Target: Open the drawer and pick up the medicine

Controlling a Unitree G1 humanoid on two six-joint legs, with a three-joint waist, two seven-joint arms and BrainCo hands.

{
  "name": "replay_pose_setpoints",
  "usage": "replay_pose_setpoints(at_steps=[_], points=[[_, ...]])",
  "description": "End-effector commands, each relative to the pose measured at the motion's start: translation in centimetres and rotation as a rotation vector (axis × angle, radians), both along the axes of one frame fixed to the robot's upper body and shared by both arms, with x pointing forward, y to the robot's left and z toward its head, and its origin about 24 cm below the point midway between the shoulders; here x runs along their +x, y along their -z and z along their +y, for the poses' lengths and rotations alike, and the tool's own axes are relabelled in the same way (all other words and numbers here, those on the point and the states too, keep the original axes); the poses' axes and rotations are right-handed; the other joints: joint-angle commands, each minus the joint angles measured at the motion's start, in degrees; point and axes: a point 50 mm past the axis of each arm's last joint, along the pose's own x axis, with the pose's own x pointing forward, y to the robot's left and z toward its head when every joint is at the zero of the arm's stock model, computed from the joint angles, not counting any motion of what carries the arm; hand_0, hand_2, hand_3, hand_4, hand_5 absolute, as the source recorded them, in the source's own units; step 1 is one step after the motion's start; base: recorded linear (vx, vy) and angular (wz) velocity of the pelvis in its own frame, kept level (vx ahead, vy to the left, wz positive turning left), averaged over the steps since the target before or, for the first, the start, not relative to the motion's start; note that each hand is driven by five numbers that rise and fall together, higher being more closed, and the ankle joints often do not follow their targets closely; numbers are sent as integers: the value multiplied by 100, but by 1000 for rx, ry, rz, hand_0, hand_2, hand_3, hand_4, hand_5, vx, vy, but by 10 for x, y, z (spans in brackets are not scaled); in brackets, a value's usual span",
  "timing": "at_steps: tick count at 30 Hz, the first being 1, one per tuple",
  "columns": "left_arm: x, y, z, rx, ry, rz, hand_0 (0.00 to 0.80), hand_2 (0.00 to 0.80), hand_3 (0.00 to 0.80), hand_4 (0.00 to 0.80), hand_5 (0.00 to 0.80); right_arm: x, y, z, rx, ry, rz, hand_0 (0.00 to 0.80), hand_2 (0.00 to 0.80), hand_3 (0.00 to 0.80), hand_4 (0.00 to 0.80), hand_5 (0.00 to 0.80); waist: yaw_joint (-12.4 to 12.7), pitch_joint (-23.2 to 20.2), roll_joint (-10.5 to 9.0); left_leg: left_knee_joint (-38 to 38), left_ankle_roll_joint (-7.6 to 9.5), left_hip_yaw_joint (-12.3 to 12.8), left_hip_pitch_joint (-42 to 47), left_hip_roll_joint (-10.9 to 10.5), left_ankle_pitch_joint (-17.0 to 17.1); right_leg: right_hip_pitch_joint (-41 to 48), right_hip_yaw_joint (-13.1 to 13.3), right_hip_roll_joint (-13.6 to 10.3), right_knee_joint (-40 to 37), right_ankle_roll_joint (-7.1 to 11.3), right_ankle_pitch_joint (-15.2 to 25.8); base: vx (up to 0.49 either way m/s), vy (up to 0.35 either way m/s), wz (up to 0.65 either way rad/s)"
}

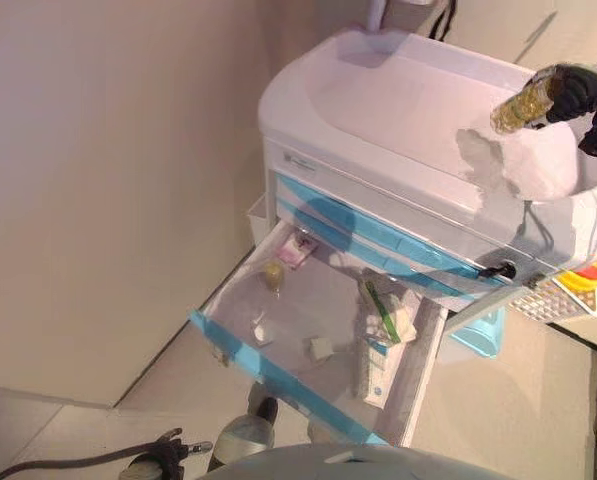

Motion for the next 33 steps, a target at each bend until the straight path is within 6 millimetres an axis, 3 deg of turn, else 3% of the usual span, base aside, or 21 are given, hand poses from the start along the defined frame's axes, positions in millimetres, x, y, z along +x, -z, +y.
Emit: replay_pose_setpoints(at_steps=[1, 15, 23, 24, 25, 26, 33], points=[[-7, -7, 23, 58, 58, 40, 0, 0, 0, 0, 0, 0, -41, 7, -89, 25, -34, 800, 800, 800, 800, 800, 223, -291, -253, 98, 61, 48, 304, -94, -733, -539, 179, -419, 395, 319, 497, 46, 34, 21], [-17, -7, 25, 66, 64, 54, 0, 0, 0, 0, 0, 5, 1, 0, -115, 127, 385, 800, 800, 800, 800, 800, 499, -275, -358, 36, 72, -172, 319, -160, -668, -469, 22, -419, 368, 315, 500, 38, 18, 9], [-21, -6, 26, 70, 54, 60, 0, 0, 0, 0, 0, 4, 20, -7, -109, 166, 454, 800, 800, 800, 800, 800, 503, -281, -374, 8, 60, -168, 308, -160, -654, -503, 43, -405, 347, 326, 509, 0, 0, 0], [-21, -6, 25, 69, 54, 58, 0, 0, 0, 0, 0, 3, 22, -8, -111, 169, 456, 690, 690, 690, 690, 690, 504, -275, -372, 8, 60, -164, 306, -158, -655, -509, 41, -407, 348, 329, 509, 0, 0, 0], [-21, -6, 25, 69, 55, 57, 0, 0, 0, 0, 0, 3, 22, -9, -120, 171, 453, 461, 461, 461, 461, 461, 507, -273, -370, 9, 59, -166, 305, -158, -654, -511, 47, -406, 348, 330, 508, 0, 0, 0], [-21, -6, 24, 69, 56, 55, 0, 0, 0, 0, 0, 3, 22, -10, -120, 178, 449, 0, 0, 0, 0, 0, 512, -269, -369, 8, 59, -167, 308, -157, -657, -511, 48, -407, 345, 332, 509, 0, 0, 0], [-20, -6, 23, 68, 70, 51, 0, 0, 0, 0, 0, 6, 19, -8, -135, 177, 431, 0, 0, 0, 0, 0, 555, -244, -373, 4, 54, -158, 320, -144, -659, -512, 47, -403, 319, 345, 533, 0, 0, 0]])
